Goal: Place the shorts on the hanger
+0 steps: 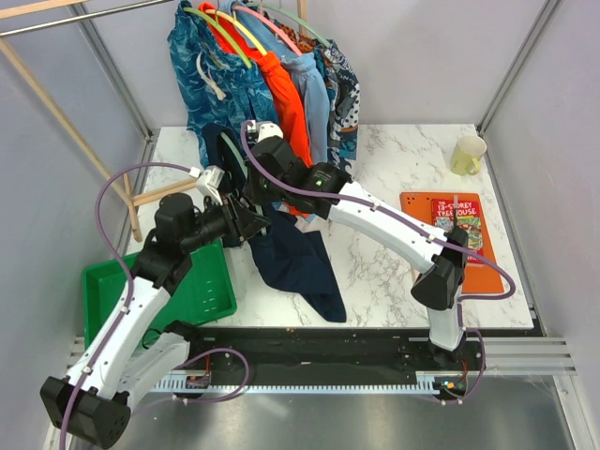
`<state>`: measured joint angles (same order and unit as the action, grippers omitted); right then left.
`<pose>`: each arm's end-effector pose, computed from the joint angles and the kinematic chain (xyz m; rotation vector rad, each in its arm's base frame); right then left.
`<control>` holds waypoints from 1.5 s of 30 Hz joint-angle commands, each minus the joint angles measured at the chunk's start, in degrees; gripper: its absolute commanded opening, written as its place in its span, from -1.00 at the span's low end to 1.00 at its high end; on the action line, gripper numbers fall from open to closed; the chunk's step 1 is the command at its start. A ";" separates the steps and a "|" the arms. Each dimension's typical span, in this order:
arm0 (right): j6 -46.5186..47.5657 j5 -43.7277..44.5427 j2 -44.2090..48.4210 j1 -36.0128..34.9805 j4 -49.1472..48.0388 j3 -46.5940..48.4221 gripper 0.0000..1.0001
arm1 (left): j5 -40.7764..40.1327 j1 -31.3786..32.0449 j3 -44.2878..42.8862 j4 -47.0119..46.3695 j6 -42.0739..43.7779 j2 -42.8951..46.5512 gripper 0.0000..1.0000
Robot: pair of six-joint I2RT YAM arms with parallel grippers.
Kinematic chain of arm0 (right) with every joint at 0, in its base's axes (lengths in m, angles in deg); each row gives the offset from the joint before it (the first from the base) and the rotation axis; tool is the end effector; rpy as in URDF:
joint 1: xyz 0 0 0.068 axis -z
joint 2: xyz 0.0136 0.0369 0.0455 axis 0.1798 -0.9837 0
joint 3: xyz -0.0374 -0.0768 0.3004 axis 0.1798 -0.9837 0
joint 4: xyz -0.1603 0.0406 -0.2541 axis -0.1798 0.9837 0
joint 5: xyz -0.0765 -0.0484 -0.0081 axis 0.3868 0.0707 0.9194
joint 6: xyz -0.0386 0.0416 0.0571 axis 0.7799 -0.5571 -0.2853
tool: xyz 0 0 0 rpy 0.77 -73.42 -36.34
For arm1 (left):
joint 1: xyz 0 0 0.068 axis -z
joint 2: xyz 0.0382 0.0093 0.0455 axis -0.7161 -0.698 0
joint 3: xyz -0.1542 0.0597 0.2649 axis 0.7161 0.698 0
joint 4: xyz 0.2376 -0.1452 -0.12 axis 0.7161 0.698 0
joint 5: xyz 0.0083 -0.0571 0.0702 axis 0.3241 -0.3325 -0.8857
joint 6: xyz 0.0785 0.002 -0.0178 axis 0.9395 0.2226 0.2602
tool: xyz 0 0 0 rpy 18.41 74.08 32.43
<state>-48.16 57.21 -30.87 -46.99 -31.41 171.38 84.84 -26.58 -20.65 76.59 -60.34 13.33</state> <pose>0.2996 0.4368 0.4243 -0.3412 2.1459 0.6684 0.2097 -0.1085 0.3531 0.1662 1.9307 -1.0697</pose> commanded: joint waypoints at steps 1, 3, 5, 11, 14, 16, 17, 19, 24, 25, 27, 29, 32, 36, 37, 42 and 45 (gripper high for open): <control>-1.08 1.93 1.35 -0.58 -7.93 4.03 -1.00 | -2.21 -0.61 0.36 -0.91 -5.62 -1.51 -0.49; -0.99 1.76 1.53 -0.58 -8.20 3.76 -1.00 | -2.91 -0.70 0.89 -0.99 -6.67 -2.04 -0.59; -0.73 1.67 1.62 -0.75 -8.46 3.59 -1.00 | -2.65 -0.96 1.51 -1.61 -7.38 -2.48 -0.76; -0.37 0.79 2.41 -0.75 -9.07 2.01 -0.71 | -1.16 -1.84 1.07 -2.83 -8.00 -1.78 -0.96; 0.85 0.08 3.02 -0.67 -9.51 1.39 -0.22 | 1.39 -2.80 0.72 -3.90 -8.88 -0.20 -0.97; 2.43 0.08 3.98 -0.67 -10.04 1.22 0.02 | 3.67 -3.42 0.37 -4.68 -9.49 0.68 -0.97; 2.87 0.08 4.43 -0.75 -10.48 1.21 0.27 | 4.11 -3.95 0.19 -5.04 -9.58 0.86 -0.97; 5.32 0.61 5.92 -0.67 -10.92 1.21 0.52 | 5.52 -4.22 -0.42 -5.91 -9.94 1.47 -0.97; 12.80 2.28 11.28 0.38 -12.06 0.87 0.96 | 5.18 -4.65 -3.32 -7.50 -8.88 1.92 -0.96; 14.20 2.63 13.46 0.74 -12.15 0.52 0.96 | 4.91 -4.83 -5.42 -7.76 -8.71 1.74 -0.96; 17.72 3.25 16.98 1.87 -12.50 -1.06 0.96 | 4.04 -5.53 -7.53 -8.90 -8.53 0.60 -0.96; 19.74 3.95 19.01 3.11 -12.77 -2.64 0.96 | 3.24 -6.32 -12.54 -8.99 -8.44 -0.89 -0.96; 20.37 4.39 22.35 8.36 -12.16 -3.88 0.96 | 0.88 -8.42 -21.32 -6.19 -11.06 -6.07 -0.96; 19.93 4.21 26.13 13.99 -11.98 -4.85 0.96 | 4.36 -14.92 -29.42 -6.87 -22.45 -13.88 -0.96; 20.36 4.04 26.75 14.79 -11.98 -5.11 0.96 | 5.51 -16.85 -30.91 -9.49 -24.76 -14.95 -0.97; 22.03 4.21 29.91 17.17 -11.97 -7.13 0.96 | 8.86 -18.72 -36.45 -16.01 -29.01 -20.84 -0.96; 22.12 4.21 31.14 17.61 -12.06 -8.98 0.96 | 10.62 -18.72 -40.23 -18.74 -26.65 -24.71 -0.96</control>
<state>-27.61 61.25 -1.74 -29.85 -42.95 164.32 90.42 -45.42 -54.18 70.38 -85.85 -9.10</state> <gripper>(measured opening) 0.982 0.048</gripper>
